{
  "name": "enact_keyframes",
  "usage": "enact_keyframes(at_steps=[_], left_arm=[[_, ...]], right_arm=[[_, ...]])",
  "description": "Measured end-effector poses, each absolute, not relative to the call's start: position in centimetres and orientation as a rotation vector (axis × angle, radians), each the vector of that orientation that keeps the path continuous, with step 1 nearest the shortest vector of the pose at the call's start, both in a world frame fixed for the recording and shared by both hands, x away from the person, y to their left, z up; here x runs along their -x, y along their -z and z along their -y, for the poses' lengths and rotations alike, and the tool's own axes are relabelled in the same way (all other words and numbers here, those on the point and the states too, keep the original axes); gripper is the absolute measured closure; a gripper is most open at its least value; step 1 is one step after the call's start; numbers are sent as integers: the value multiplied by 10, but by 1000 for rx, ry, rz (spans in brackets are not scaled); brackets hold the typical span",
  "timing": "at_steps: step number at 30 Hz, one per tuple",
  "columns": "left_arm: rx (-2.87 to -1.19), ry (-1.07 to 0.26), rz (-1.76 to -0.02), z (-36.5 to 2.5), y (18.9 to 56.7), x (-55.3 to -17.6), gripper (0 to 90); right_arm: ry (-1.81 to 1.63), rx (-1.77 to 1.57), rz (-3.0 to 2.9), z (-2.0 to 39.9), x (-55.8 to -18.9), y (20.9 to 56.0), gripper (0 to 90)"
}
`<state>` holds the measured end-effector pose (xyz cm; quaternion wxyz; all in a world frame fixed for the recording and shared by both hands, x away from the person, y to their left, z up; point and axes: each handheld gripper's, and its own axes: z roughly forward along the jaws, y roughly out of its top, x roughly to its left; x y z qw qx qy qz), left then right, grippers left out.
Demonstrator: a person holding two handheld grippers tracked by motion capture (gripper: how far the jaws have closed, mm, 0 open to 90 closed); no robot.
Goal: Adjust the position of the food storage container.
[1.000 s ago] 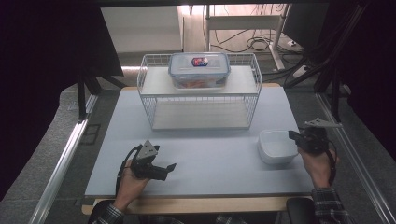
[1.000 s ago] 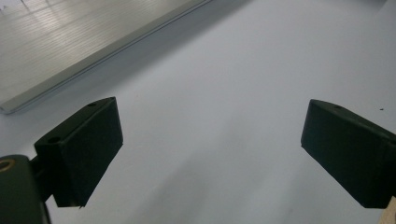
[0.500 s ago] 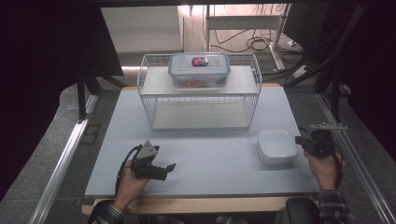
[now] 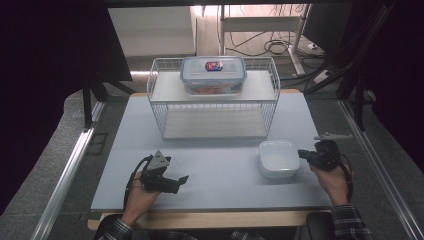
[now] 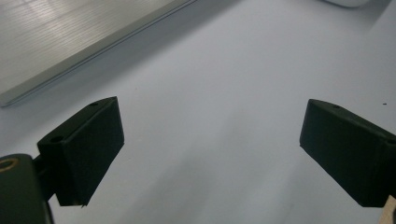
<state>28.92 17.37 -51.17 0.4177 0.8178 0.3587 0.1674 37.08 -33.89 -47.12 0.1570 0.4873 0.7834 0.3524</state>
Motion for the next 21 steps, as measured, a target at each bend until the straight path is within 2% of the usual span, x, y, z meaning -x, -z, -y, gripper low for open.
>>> enact_keyframes(at_steps=[21], left_arm=[[-2068, -410, -897, -171, 513, -290, 60]], right_arm=[[-1075, -1217, -2436, 273, -359, 477, 894]])
